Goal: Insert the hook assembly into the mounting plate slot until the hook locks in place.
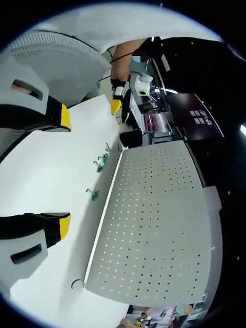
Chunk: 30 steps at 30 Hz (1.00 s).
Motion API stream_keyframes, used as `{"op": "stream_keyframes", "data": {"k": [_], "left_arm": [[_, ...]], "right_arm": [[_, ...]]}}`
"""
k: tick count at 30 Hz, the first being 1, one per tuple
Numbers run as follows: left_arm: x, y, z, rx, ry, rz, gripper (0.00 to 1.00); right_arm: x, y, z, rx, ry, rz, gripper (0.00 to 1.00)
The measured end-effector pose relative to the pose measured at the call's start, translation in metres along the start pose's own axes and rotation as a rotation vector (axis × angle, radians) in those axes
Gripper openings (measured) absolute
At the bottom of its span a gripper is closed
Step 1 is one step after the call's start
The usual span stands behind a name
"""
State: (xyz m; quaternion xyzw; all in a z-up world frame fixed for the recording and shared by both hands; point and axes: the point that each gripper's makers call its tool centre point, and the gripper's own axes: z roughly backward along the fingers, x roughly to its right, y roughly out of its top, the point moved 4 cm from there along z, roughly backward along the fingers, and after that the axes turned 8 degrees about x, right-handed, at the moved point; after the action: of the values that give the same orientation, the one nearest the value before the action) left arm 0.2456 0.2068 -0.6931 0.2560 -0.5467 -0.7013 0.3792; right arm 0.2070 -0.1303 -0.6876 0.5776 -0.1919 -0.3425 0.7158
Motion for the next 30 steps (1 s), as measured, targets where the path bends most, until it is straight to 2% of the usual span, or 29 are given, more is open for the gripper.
{"op": "stream_keyframes", "data": {"k": [6, 14, 19, 24, 30], "left_arm": [[-0.008, 0.004, -0.007, -0.021, -0.038, -0.033, 0.74], [-0.018, 0.008, -0.016, -0.09, -0.121, -0.145, 0.73], [-0.025, 0.012, -0.022, -0.129, -0.171, -0.237, 0.73], [-0.026, 0.006, -0.026, -0.209, -0.26, -0.345, 0.7], [-0.024, 0.003, -0.03, -0.262, -0.34, -0.44, 0.71]], "right_arm": [[0.001, 0.005, -0.001, 0.014, 0.001, -0.012, 0.62], [-0.002, 0.005, -0.002, 0.01, 0.007, -0.008, 0.62], [-0.004, 0.004, -0.001, 0.009, 0.006, -0.006, 0.62], [-0.006, 0.003, 0.002, 0.009, 0.002, -0.006, 0.62], [-0.009, 0.002, 0.003, 0.005, -0.001, -0.007, 0.61]]}}
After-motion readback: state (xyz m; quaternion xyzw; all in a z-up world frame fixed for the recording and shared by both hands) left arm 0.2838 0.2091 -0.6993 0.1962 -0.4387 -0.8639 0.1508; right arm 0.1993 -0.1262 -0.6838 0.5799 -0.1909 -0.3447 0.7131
